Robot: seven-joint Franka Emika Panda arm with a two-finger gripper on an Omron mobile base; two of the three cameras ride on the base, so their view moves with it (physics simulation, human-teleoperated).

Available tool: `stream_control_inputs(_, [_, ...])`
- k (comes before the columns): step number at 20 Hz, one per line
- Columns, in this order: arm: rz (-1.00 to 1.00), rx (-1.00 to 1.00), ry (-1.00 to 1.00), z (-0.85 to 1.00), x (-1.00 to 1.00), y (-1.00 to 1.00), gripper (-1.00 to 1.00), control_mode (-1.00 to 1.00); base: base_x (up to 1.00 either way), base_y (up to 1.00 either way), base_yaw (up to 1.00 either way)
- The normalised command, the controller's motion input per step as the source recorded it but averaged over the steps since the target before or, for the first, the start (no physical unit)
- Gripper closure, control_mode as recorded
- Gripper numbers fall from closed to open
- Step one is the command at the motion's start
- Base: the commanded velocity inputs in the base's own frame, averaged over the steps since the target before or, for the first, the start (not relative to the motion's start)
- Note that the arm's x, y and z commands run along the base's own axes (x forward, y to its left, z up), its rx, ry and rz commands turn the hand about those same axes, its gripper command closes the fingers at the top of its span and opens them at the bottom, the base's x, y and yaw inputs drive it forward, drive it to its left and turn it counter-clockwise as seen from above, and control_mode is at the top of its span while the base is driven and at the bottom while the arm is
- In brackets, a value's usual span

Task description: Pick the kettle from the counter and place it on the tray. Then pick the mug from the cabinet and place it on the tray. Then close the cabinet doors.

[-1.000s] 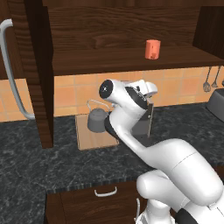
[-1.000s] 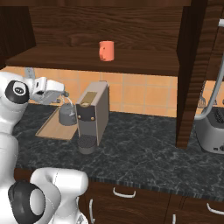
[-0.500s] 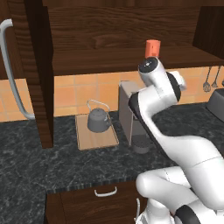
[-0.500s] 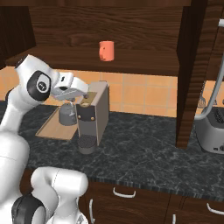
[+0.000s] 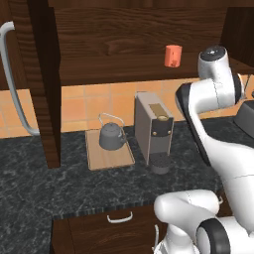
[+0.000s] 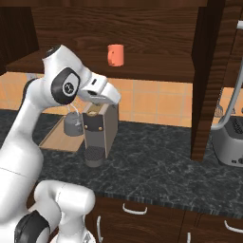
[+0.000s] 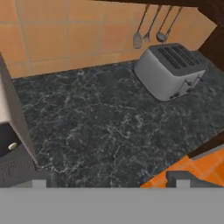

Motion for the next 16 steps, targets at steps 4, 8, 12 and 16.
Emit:
stream_control_inputs(4, [-0.18,0.27,-0.07,0.18,0.00,-0.09,-1.00,-1.00,0.00,0.00,0.00])
stream_control_inputs(8, [-0.13,0.14,-0.33,0.04,0.00,0.09,-1.00,-1.00,0.00,0.00,0.00])
stream_control_inputs(12, [-0.02,0.12,-0.25,0.29,0.19,0.25,-1.00,-1.00,0.00,0.00,0.00])
stream_control_inputs(16, [0.00,0.01,-0.14,0.32,0.25,0.09,-1.00,-1.00,0.00,0.00,0.00])
